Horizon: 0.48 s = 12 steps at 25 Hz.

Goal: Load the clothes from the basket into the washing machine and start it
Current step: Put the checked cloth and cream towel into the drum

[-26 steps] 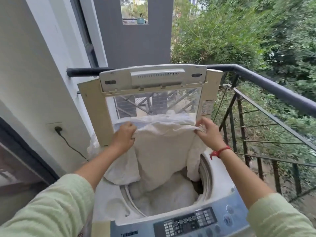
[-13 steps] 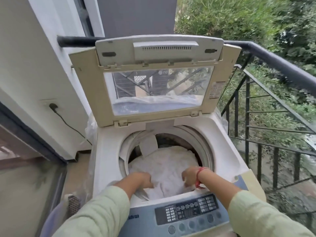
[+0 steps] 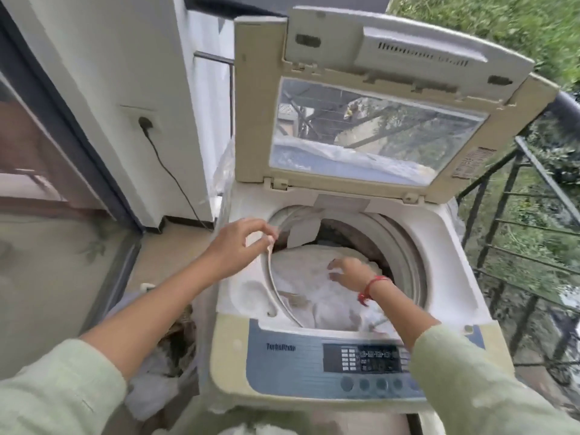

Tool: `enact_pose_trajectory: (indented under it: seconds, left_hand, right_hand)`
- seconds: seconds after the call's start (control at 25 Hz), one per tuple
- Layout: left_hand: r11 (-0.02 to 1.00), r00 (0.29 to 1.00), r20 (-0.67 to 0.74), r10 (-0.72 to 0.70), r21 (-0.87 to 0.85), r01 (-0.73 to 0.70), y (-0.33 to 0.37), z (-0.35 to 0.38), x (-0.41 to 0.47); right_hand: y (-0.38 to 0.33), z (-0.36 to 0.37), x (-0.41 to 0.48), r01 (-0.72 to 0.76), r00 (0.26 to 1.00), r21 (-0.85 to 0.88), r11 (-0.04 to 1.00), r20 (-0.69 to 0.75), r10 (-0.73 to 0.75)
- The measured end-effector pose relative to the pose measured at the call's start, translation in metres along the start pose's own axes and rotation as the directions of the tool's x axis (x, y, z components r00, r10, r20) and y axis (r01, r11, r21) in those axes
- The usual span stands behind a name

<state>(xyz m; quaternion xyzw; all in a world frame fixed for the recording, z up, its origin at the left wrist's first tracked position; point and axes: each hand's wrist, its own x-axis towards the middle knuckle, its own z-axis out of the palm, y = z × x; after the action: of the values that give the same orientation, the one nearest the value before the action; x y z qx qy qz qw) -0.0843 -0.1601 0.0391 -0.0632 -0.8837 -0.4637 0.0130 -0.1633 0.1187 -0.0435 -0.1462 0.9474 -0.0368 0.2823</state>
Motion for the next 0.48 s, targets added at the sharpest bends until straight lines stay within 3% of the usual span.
enact_pose_trajectory:
  seconds: [0.12, 0.2, 0.28, 0.36, 0.48]
  left_hand:
    - [0.995, 0.983, -0.181, -0.034, -0.097, 0.016, -0.024, -0.046, -0.033]
    - [0.984, 0.937, -0.333, -0.111, -0.171, 0.056, -0.057, -0.082, -0.068]
    - [0.953, 0.87, -0.416, -0.266, -0.25, 0.172, -0.099, -0.111, -0.109]
    - [0.896, 0.807, -0.403, -0.431, -0.294, 0.332, -0.146, -0.135, -0.15]
    - [0.8, 0.748, -0.283, -0.6, -0.234, 0.553, -0.239, -0.144, -0.206]
  right_hand:
    - [-0.074, -0.042, -0.024, 0.184, 0.902, 0.306, 0.934, -0.43, -0.037]
    - [-0.148, -0.049, -0.053, 0.368, 0.826, 0.438, 0.82, -0.559, -0.072]
    - [-0.222, -0.036, -0.075, 0.478, 0.818, 0.52, 0.708, -0.557, -0.143]
    - [-0.293, -0.008, -0.075, 0.518, 0.841, 0.561, 0.645, -0.471, -0.266]
    - [-0.376, 0.07, -0.036, 0.535, 0.845, 0.501, 0.681, -0.297, -0.445]
